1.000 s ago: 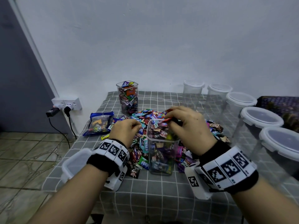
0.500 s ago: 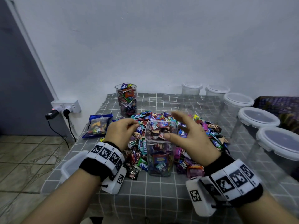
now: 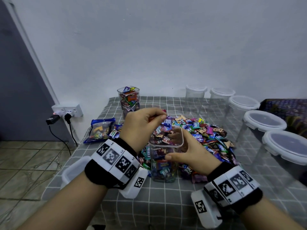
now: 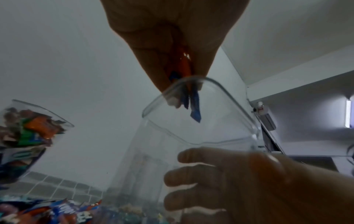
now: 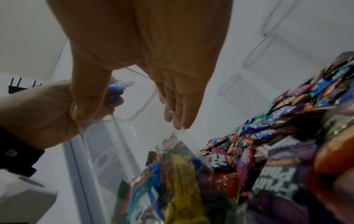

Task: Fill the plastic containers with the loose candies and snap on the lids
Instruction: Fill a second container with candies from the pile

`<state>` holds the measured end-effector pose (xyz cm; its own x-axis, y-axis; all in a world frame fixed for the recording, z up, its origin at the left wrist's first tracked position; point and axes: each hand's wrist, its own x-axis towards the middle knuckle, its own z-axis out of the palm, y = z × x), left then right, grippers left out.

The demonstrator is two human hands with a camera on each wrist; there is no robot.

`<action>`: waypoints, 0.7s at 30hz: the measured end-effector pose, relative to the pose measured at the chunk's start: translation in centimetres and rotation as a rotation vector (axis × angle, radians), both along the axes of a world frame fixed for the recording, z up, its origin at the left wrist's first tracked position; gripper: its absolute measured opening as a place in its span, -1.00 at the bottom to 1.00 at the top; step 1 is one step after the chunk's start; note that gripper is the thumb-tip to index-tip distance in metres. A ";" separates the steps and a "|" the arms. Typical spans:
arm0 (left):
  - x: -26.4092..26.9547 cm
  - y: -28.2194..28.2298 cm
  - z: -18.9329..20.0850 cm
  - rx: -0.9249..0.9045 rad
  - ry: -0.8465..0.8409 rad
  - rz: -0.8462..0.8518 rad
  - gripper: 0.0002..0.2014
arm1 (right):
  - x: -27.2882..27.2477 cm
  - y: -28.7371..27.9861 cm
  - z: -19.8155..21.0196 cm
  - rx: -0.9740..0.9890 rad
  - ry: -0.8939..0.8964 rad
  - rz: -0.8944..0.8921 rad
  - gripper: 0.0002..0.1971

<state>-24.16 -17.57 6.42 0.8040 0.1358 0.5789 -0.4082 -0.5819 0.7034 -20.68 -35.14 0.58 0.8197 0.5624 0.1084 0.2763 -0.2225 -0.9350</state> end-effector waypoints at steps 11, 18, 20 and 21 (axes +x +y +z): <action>-0.4 -0.7 -1.1 0.260 0.009 -0.034 -0.69 | 0.2 0.2 -0.5 0.019 -0.031 -0.003 -0.06; -0.6 -0.1 -1.5 0.059 -0.037 -0.070 -0.79 | 0.0 0.0 -0.4 -0.006 -0.017 -0.026 -0.10; -0.9 0.6 -1.4 0.011 -0.037 -0.055 -0.84 | -0.3 -0.1 -0.1 -0.011 -0.011 -0.036 -0.24; -1.1 1.1 -1.3 0.002 -0.021 -0.033 -0.85 | -0.5 -0.3 0.1 -0.020 -0.014 -0.030 -0.28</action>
<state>-25.25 -16.48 5.13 0.7955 0.1081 0.5962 -0.4420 -0.5695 0.6930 -21.19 -35.41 0.64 0.8347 0.5399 0.1087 0.2819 -0.2494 -0.9265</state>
